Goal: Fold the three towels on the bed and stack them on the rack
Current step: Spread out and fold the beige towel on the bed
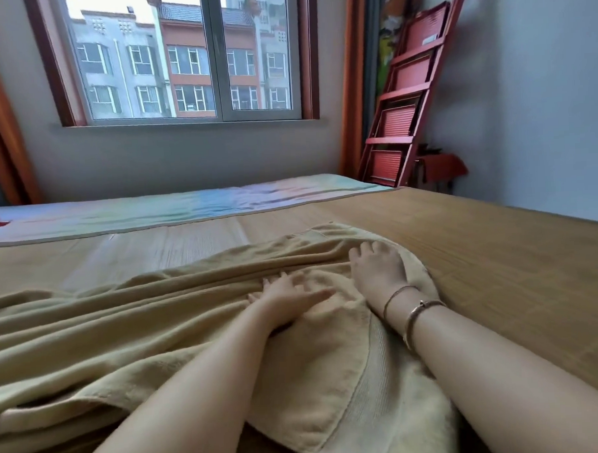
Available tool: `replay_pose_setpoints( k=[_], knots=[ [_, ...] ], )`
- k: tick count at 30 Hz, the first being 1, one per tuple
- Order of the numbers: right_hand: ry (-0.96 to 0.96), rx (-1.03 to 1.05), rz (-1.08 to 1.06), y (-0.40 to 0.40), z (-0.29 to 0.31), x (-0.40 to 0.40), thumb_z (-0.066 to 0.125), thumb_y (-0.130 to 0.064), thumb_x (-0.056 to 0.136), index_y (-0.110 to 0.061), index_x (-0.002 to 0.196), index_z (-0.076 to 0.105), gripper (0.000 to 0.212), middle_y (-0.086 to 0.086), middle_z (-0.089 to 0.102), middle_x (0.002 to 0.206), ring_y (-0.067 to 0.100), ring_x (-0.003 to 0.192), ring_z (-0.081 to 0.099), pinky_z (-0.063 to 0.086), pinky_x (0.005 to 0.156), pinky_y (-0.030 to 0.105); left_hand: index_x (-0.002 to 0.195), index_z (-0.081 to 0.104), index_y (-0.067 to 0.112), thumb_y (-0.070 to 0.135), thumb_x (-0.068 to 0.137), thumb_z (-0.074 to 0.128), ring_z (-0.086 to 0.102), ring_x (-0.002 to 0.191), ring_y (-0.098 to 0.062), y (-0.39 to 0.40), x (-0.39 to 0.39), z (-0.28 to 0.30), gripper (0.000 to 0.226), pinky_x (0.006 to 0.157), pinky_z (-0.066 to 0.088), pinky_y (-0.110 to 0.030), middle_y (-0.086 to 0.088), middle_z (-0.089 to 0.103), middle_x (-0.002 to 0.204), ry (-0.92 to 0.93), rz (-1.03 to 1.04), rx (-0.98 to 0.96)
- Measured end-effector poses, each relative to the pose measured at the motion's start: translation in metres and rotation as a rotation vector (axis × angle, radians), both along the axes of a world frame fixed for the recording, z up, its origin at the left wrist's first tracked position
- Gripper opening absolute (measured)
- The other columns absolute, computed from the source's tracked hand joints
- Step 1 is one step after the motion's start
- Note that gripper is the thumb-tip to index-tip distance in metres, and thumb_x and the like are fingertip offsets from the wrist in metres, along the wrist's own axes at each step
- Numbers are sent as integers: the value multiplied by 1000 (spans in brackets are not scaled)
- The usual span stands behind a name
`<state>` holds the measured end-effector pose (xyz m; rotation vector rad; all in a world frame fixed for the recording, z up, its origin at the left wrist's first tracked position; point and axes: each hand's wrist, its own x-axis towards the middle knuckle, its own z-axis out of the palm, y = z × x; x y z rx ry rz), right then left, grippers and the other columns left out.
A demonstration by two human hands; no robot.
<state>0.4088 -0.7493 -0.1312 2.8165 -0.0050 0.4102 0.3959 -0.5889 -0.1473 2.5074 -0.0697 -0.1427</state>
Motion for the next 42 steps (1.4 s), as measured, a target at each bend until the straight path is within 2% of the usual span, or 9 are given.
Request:
replay_pose_setpoints(
  k=[3, 6, 11, 14, 23, 29, 34, 37, 42],
  knots=[
    [29, 186, 172, 20, 4, -55, 44, -15, 93, -15, 129, 44, 36, 10, 49, 129, 28, 116, 50, 46, 85, 39, 131, 55, 28, 52, 78, 69, 52, 119, -10, 29, -33, 12, 60, 98, 34, -21, 5, 56, 134, -229, -40, -256],
    [-16, 387, 261, 20, 6, -114, 41, -22, 94, -19, 129, 41, 35, 4, 55, 117, 26, 98, 57, 42, 66, 32, 129, 53, 35, 59, 77, 65, 46, 121, -3, 62, -85, 17, 58, 103, 34, -23, 17, 52, 132, -315, -186, -155],
    [37, 249, 257, 27, 10, -198, 43, -34, 92, -18, 130, 44, 41, 6, 39, 140, 26, 116, 45, 41, 88, 36, 119, 51, 40, 93, 56, 45, 44, 115, -2, 116, -149, 2, 83, 101, 40, -28, 23, 44, 121, -378, -338, 306],
    [159, 167, 239, 28, 11, -230, 41, -40, 93, -14, 117, 53, 38, 7, 51, 126, 26, 116, 47, 38, 92, 39, 79, 50, 33, 48, 77, 63, 56, 93, -13, 126, -165, 2, 20, 78, 48, -32, 16, 49, 92, -480, -302, 260],
    [462, 75, -151, -84, 29, -225, 33, -35, 94, -17, 139, 42, 49, 4, 44, 145, 22, 136, 37, 15, 112, 54, 64, 55, 34, 50, 74, 63, 52, 68, -6, 18, -223, 13, 20, 67, 42, -22, 9, 58, 68, -288, -452, -71],
    [361, 304, -105, -125, 26, -250, 59, -30, 70, -20, 143, 28, 80, 5, 37, 143, 26, 132, 34, 29, 105, 46, 78, 63, 16, 65, 74, 55, 51, 65, -3, -24, -241, 22, 50, 72, 47, -27, 6, 59, 71, -173, -494, -12],
    [278, 259, -148, -130, 27, -253, 61, -39, 69, -29, 133, 38, 68, 7, 43, 129, 31, 120, 41, 37, 98, 40, 89, 63, 46, 90, 62, 35, 55, 111, -7, -6, -220, 12, 58, 108, 35, -42, 23, 55, 112, -184, -330, -17],
    [411, 327, -138, -122, 35, -245, 62, -44, 66, -25, 117, 47, 57, 2, 56, 125, 26, 114, 53, 44, 92, 36, 126, 42, 59, 80, 78, 39, 14, 147, -18, 7, -216, 2, 52, 118, -2, -49, 19, 26, 153, -84, -258, 204],
    [424, 276, -120, -101, 46, -239, 61, -55, 74, -19, 106, 57, 48, -1, 66, 99, 16, 90, 64, 45, 70, 27, 143, 18, 54, 84, 69, 45, -10, 148, -17, 17, -209, 7, 84, 117, -8, -44, 19, 0, 159, 68, -306, 286]
  ],
)
